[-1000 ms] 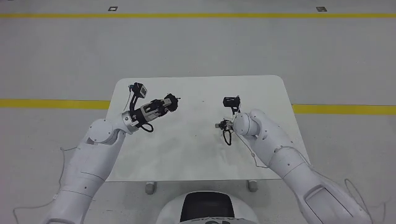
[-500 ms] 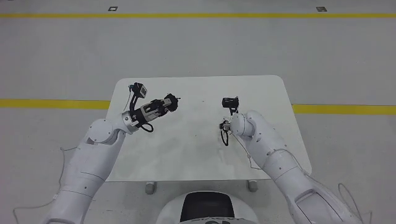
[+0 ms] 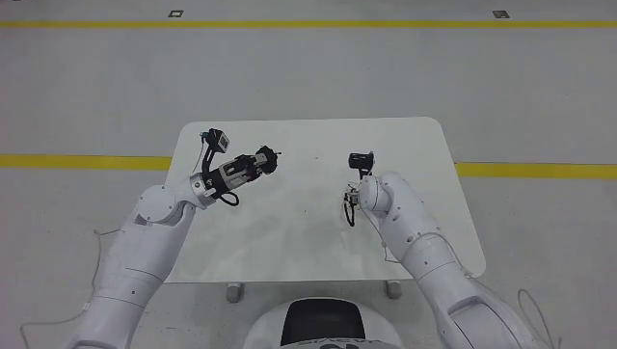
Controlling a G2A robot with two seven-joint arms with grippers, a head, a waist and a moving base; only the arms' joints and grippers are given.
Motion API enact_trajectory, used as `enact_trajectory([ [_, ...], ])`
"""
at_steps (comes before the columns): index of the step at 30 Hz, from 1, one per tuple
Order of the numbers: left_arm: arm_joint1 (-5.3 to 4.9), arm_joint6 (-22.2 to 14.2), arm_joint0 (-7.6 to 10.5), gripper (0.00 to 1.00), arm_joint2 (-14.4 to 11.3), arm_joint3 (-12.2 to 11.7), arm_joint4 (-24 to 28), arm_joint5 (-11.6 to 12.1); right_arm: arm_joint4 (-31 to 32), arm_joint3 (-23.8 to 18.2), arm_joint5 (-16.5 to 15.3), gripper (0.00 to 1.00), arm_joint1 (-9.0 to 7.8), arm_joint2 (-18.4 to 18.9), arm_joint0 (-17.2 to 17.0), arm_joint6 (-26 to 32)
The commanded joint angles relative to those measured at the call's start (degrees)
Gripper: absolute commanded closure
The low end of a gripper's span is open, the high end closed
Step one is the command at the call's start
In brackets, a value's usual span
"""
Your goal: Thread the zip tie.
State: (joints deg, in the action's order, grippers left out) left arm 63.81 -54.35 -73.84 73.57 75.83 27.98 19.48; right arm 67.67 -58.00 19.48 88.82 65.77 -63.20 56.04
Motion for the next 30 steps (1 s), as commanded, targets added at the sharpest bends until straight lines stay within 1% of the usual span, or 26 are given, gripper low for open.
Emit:
enact_trajectory([
  [1, 0.00, 0.00, 0.00, 1.00, 0.00, 0.00, 0.00, 0.00, 1.27, 0.52, 0.00, 0.57, 0.57, 0.98, 0.04, 0.29],
  [7, 0.00, 0.00, 0.00, 1.00, 0.00, 0.00, 0.00, 0.00, 5.21, 1.70, 0.00, 0.58, 2.20, 4.01, 0.08, 0.83],
  [14, 0.00, 0.00, 0.00, 1.00, 0.00, 0.00, 0.00, 0.00, 10.30, 2.04, 0.00, 0.58, 4.23, 7.84, -0.33, 1.50],
  [16, 0.00, 0.00, 0.00, 1.00, 0.00, 0.00, 0.00, 0.00, 11.14, 2.21, 0.00, 0.60, 4.94, 8.72, -0.39, 1.02],
  [17, 0.00, 0.00, 0.00, 1.00, 0.00, 0.00, 0.00, 0.00, 11.33, 2.50, 0.00, 0.64, 5.26, 9.04, -0.37, 0.61],
  [21, 0.00, 0.00, 0.00, 1.00, 0.00, 0.00, 0.00, 0.00, 11.60, 5.26, 0.00, 0.65, 6.53, 10.41, 0.63, -1.10],
  [27, 0.00, 0.00, 0.00, 1.00, 0.00, 0.00, 0.00, 0.00, 13.45, 11.10, 0.00, 0.60, 8.29, 12.51, 3.24, -2.58],
  [30, 0.00, 0.00, 0.00, 1.00, 0.00, 0.00, 0.00, 0.00, 14.43, 13.78, 0.00, 0.60, 9.11, 13.64, 4.51, -3.17],
])
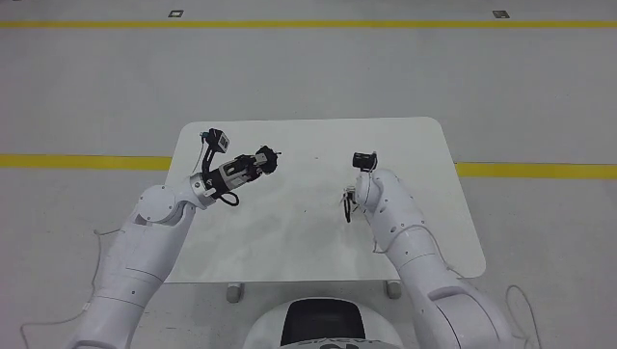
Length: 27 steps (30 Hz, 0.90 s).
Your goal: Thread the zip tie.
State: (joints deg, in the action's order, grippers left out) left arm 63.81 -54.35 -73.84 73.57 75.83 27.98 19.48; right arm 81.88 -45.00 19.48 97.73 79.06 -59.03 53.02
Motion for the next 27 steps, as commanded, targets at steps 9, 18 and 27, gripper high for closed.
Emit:
enact_trajectory([
  [9, 0.00, 0.00, 0.00, 1.00, 0.00, 0.00, 0.00, 0.00, 2.93, 7.18, 0.00, 0.61, 2.24, 3.84, 3.41, -2.37],
  [18, 0.00, 0.00, 0.00, 1.00, 0.00, 0.00, 0.00, 0.00, 5.06, 12.05, 0.00, 0.65, 3.57, 6.65, 5.86, -4.16],
  [27, 0.00, 0.00, 0.00, 1.00, 0.00, 0.00, 0.00, 0.00, 6.93, 14.99, 0.00, 0.67, 4.51, 9.03, 7.49, -5.63],
])
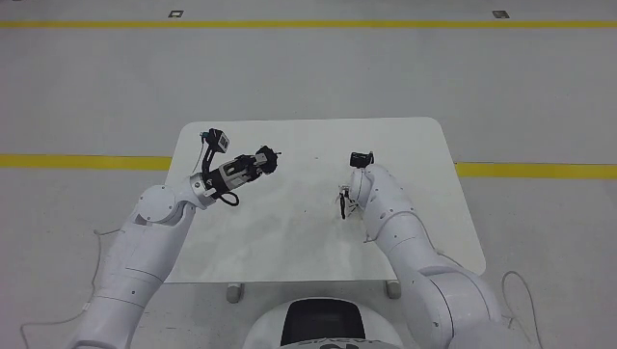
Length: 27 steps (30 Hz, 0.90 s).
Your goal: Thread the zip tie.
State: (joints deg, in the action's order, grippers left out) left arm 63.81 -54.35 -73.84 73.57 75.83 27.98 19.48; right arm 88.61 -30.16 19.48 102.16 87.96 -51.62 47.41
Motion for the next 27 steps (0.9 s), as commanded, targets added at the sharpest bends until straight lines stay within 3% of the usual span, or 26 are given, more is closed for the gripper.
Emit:
enact_trajectory([
  [1, 0.00, 0.00, 0.00, 1.00, 0.00, 0.00, 0.00, 0.00, 0.44, 0.28, 0.00, 0.68, 0.17, 0.27, 0.15, -0.04],
  [11, 0.00, 0.00, 0.00, 1.00, 0.00, 0.00, 0.00, 0.00, 1.35, 0.45, 0.00, 1.00, 0.77, 1.08, 0.15, -0.30],
  [20, 0.00, 0.00, 0.00, 1.00, 0.00, 0.00, 0.00, 0.00, 1.35, -3.37, 0.00, 1.00, 0.96, 0.58, -2.14, -0.66],
  [27, 0.00, 0.00, 0.00, 1.00, 0.00, 0.00, 0.00, 0.00, 1.35, -12.80, 0.00, 1.00, 1.01, -0.61, -7.56, 0.11],
])
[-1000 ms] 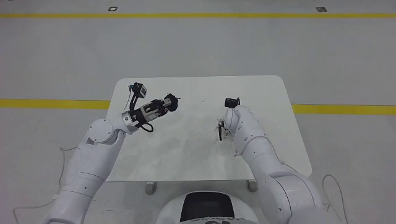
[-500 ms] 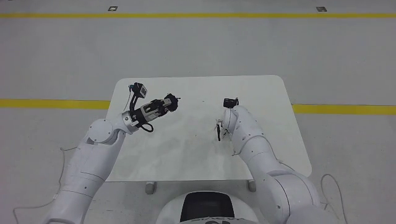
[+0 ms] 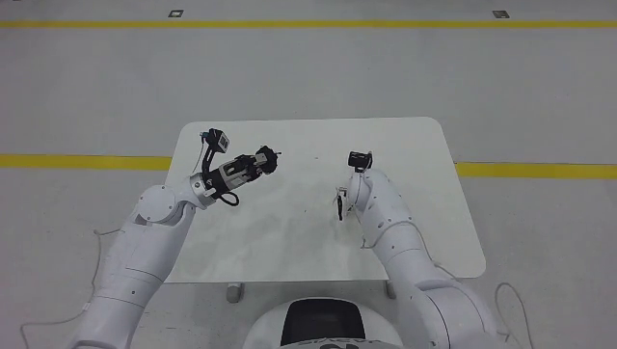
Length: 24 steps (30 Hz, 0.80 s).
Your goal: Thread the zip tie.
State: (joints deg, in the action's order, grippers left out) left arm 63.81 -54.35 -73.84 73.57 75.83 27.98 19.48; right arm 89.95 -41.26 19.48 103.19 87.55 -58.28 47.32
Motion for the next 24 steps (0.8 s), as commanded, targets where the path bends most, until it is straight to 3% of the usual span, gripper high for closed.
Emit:
enact_trajectory([
  [1, 0.00, 0.00, 0.00, 1.00, 0.00, 0.00, 0.00, 0.00, -0.09, -3.34, -0.19, 1.00, -0.06, -0.39, -1.85, 0.56],
  [6, 0.00, 0.00, 0.00, 1.00, 0.00, 0.00, 0.00, 0.00, -0.28, -10.09, -2.27, 1.00, -0.67, -0.34, -5.48, 4.33],
  [8, 0.00, 0.00, 0.00, 1.00, 0.00, 0.00, 0.00, 0.00, -0.42, -11.01, -2.36, 0.87, -0.83, -0.36, -5.94, 4.97],
  [9, 0.00, 0.00, 0.00, 1.00, 0.00, 0.00, 0.00, 0.00, -0.53, -11.25, -2.41, 0.85, -0.91, -0.43, -6.06, 5.26],
  [11, 0.00, 0.00, 0.00, 1.00, 0.00, 0.00, 0.00, 0.00, -0.68, -11.12, -2.42, 0.80, -1.02, -0.56, -5.99, 5.54],
  [24, 0.00, 0.00, 0.00, 1.00, 0.00, 0.00, 0.00, 0.00, -2.76, -6.30, -2.46, 0.85, -1.62, -1.66, -3.25, 5.24],
])
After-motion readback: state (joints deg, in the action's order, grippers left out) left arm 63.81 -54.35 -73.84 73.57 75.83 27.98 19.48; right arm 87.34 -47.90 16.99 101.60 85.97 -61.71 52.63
